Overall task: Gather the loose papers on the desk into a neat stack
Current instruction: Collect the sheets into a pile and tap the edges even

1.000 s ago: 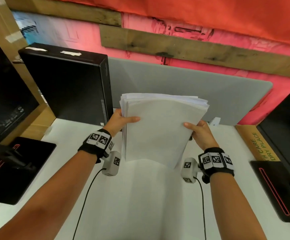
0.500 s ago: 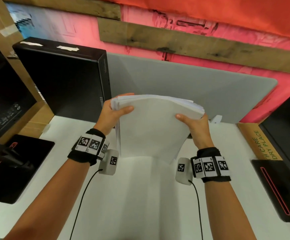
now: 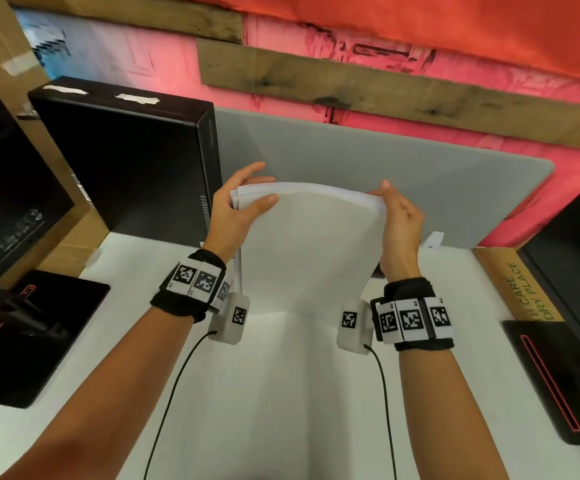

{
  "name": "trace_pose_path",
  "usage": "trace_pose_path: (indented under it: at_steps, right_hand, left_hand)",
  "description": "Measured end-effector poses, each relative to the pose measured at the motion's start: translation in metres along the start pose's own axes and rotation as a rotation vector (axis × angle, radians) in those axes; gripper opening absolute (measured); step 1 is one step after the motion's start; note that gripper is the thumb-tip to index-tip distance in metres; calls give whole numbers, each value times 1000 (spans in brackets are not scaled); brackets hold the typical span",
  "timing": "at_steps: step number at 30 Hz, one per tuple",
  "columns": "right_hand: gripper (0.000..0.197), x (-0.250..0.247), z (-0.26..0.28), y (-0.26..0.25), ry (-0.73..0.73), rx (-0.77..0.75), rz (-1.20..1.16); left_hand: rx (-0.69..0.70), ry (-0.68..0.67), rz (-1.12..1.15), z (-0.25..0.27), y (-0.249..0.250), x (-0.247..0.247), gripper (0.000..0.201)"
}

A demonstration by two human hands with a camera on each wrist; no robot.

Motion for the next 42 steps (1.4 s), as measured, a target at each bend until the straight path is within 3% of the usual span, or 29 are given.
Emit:
trace_pose_path:
  at_steps: [7, 12, 16, 20, 25, 32, 35, 37, 40, 42]
  right_hand:
    - [19, -4, -9, -2, 83, -38, 28]
    - [28, -15, -11, 2, 56, -80, 44]
    - [64, -30, -3, 36, -95, -100, -128]
    - [99, -23, 19, 88, -277, -72, 79]
    - [92, -5, 28, 112, -358, -7, 145]
    - [134, -7, 50, 109, -435, -109, 86]
    - [123, -4, 56, 112, -440, -141, 180]
    - [113, 0, 49, 113, -333, -115, 223]
    - [75, -2, 26, 111, -179, -11, 102]
    - [52, -2, 12, 111, -224, 92, 70]
  left_hand:
    - [-30, 20, -39, -1, -8, -9, 48]
    - [-107, -9, -59, 0, -14, -18, 38]
    - [-167, 17, -84, 3, -23, -32, 35]
    - [-262, 41, -84, 11, -46, -43, 39]
    - [-354, 70, -102, 22, -74, -47, 43]
    - [-275, 244, -81, 21, -87, -39, 35]
    - [-264, 284, -71, 20, -88, -33, 33]
    - [-277, 270, -63, 21, -87, -32, 33]
    - [-307, 216, -74, 27, -82, -39, 31]
    - [-325, 182, -73, 32, -79, -45, 27]
Point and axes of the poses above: each hand's wrist, its own z-axis away from the middle knuckle, its own x-axis out of the palm, y = z × x, the point moved 2 cm from there along -z, towards the middle knuckle, and after that the axes turned 15 degrees about z, right-handed, at the moved point
